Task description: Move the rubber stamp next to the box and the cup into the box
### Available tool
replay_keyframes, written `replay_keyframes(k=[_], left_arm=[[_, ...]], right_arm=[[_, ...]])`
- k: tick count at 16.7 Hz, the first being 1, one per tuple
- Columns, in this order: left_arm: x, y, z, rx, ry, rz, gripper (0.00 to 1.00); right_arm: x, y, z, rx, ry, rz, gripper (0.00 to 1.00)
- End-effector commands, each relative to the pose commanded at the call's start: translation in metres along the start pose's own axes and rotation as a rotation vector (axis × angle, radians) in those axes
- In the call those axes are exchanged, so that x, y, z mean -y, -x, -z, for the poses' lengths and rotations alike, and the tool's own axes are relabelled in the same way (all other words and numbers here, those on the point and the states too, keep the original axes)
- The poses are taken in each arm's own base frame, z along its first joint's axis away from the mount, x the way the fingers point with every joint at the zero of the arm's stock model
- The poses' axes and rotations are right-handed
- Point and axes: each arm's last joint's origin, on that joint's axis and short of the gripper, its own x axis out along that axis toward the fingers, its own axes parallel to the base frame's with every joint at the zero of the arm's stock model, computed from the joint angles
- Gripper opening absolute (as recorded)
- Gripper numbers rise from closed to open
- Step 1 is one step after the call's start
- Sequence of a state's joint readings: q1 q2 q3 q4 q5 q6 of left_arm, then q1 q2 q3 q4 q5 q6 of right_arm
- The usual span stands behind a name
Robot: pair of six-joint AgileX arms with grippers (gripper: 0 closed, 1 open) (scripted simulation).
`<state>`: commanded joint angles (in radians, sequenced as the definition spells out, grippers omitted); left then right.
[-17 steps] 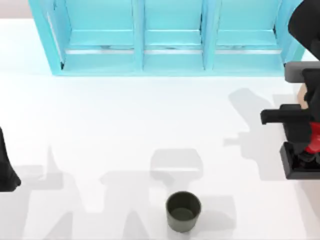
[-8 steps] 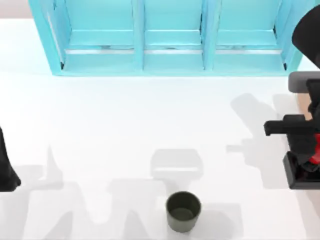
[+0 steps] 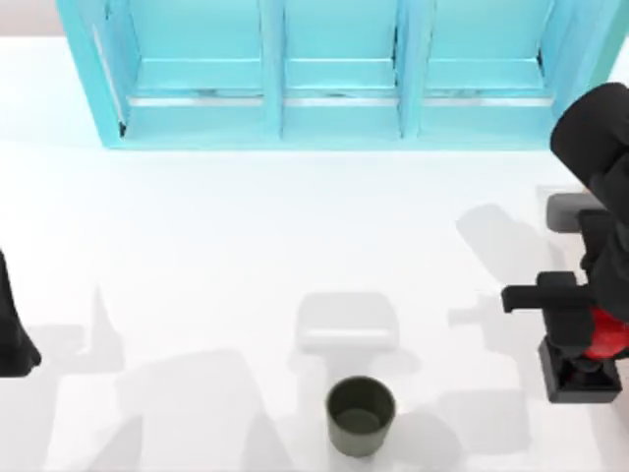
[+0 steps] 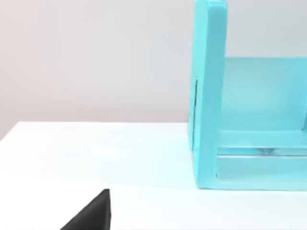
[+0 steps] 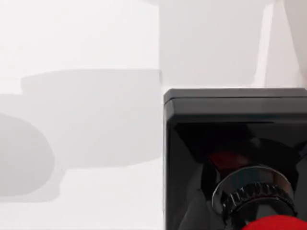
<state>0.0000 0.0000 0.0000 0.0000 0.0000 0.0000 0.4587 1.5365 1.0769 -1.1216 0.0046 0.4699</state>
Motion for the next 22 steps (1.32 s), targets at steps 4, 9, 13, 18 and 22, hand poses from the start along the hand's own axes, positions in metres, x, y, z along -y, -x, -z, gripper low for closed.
replay_keyframes(k=[4,9,13,18,22], left_arm=[[0.0000,0.0000,0.0000,0.000,0.000,0.000,1.00],[0.0000,0.0000,0.0000,0.000,0.000,0.000,1.00],[0.0000,0.0000,0.0000,0.000,0.000,0.000,1.00],[0.0000,0.0000,0.0000,0.000,0.000,0.000,1.00],[0.0000,0.0000,0.0000,0.000,0.000,0.000,1.00]], right_arm=[[0.0003,-0.0031,0.0006,0.004,0.000,-0.002,0.00],[0.0003,-0.0031,0.0006,0.004,0.000,-0.002,0.30],[0.0003,-0.0031,0.0006,0.004,0.000,-0.002,0.60],[0.0003,-0.0031,0.0006,0.004,0.000,-0.002,0.98],[0.0003,-0.0031,0.0006,0.004,0.000,-0.002,1.00]])
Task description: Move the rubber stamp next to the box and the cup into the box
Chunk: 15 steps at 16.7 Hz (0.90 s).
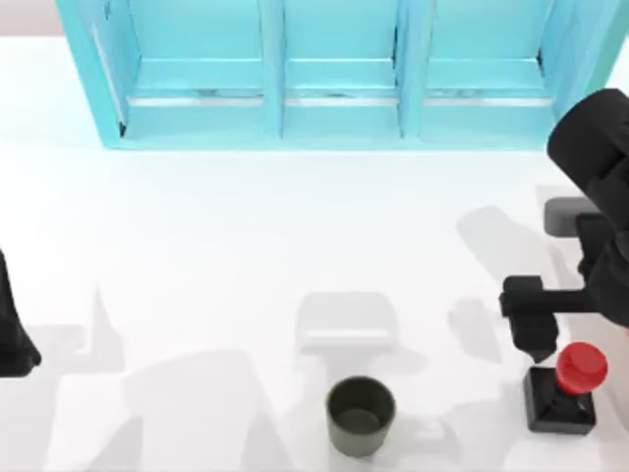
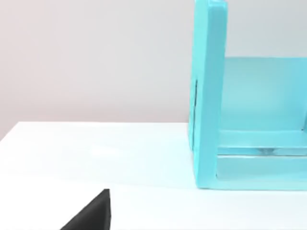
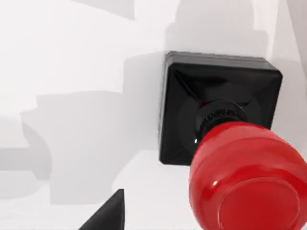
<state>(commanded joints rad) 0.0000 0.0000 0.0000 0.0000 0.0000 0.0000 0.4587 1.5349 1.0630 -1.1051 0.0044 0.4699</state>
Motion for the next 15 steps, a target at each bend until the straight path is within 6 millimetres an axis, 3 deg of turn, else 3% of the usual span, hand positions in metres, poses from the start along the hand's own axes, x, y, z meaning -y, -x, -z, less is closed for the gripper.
replay_keyframes(k=[7,15], left_arm=[[0.000,0.000,0.000,0.000,0.000,0.000,1.00],[0.000,0.000,0.000,0.000,0.000,0.000,1.00]], right_arm=[[-0.001,0.002,-0.001,-0.005,0.000,0.003,1.00],[-0.003,0.057,-0.005,-0.008,-0.001,0.005,1.00]])
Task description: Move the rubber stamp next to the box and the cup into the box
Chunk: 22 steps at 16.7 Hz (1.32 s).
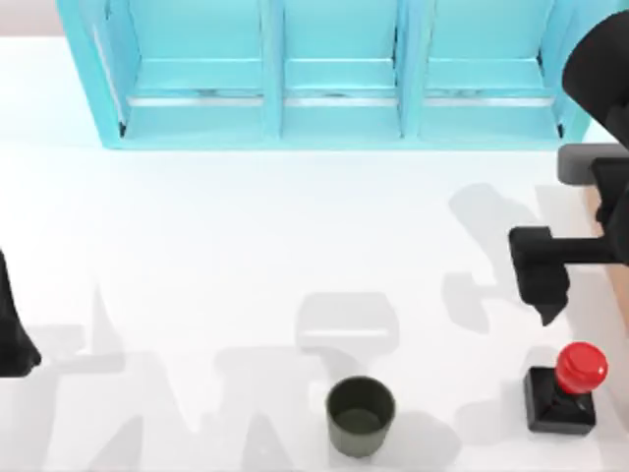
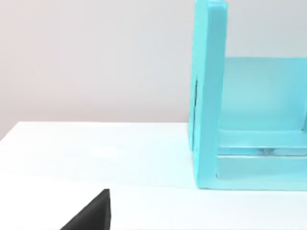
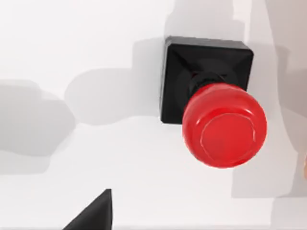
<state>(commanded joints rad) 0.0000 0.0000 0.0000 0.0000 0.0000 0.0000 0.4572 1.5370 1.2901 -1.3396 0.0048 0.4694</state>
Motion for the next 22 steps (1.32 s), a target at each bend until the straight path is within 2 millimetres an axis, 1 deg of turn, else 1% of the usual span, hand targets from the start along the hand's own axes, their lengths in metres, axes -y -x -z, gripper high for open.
replay_keyframes(k=[4,6,11,12,14,17,20,22], left_arm=[[0.000,0.000,0.000,0.000,0.000,0.000,1.00],[0.000,0.000,0.000,0.000,0.000,0.000,1.00],[0.000,0.000,0.000,0.000,0.000,0.000,1.00],[0.000,0.000,0.000,0.000,0.000,0.000,1.00],[0.000,0.000,0.000,0.000,0.000,0.000,1.00],[0.000,0.000,0.000,0.000,0.000,0.000,1.00],[0.000,0.000,0.000,0.000,0.000,0.000,1.00],[0.000,0.000,0.000,0.000,0.000,0.000,1.00]], right_arm=[[0.001,0.032,0.003,-0.001,0.000,0.000,1.00],[0.004,0.043,0.006,0.008,0.000,-0.004,1.00],[0.002,0.042,0.005,0.005,0.003,-0.003,1.00],[-0.002,0.039,0.004,0.000,0.002,0.000,1.00],[-0.021,0.029,0.002,-0.008,0.003,0.006,1.00],[-0.064,0.006,0.002,-0.011,0.004,0.008,1.00],[-0.111,-0.020,0.013,-0.001,0.003,0.003,1.00],[-0.136,-0.034,0.025,0.006,0.003,-0.006,1.00]])
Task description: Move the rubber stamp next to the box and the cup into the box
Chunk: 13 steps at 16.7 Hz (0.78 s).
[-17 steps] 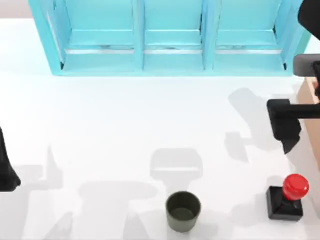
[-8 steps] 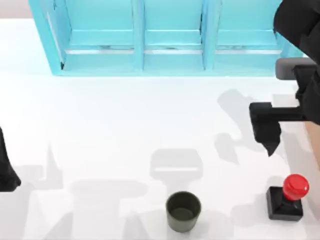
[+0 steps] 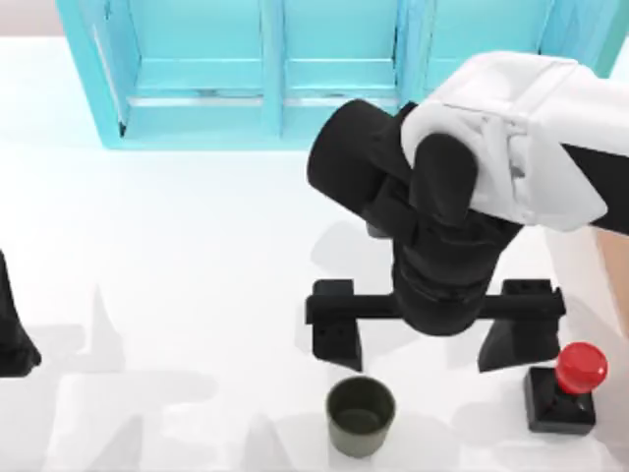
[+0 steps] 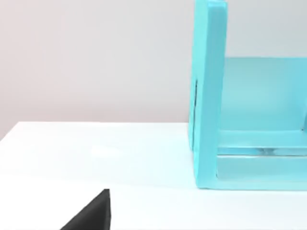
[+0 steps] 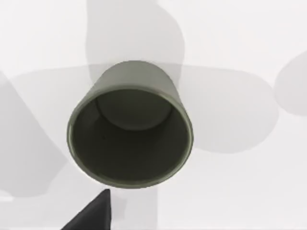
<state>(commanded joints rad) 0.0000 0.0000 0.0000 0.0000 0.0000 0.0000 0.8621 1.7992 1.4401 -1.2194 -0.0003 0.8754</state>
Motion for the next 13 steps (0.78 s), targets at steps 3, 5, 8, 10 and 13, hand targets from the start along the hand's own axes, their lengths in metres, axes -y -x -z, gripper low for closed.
replay_keyframes(k=[3,5,8,10,13], left_arm=[[0.000,0.000,0.000,0.000,0.000,0.000,1.00],[0.000,0.000,0.000,0.000,0.000,0.000,1.00],[0.000,0.000,0.000,0.000,0.000,0.000,1.00],[0.000,0.000,0.000,0.000,0.000,0.000,1.00],[0.000,0.000,0.000,0.000,0.000,0.000,1.00]], right_arm=[[-0.014,-0.009,0.007,0.005,0.000,-0.007,1.00],[-0.014,-0.009,0.007,0.005,0.000,-0.007,1.00],[-0.013,-0.013,0.006,0.004,-0.001,-0.007,1.00],[-0.014,-0.029,0.006,0.003,0.000,-0.004,1.00],[-0.016,-0.060,0.004,0.010,0.000,-0.014,1.00]])
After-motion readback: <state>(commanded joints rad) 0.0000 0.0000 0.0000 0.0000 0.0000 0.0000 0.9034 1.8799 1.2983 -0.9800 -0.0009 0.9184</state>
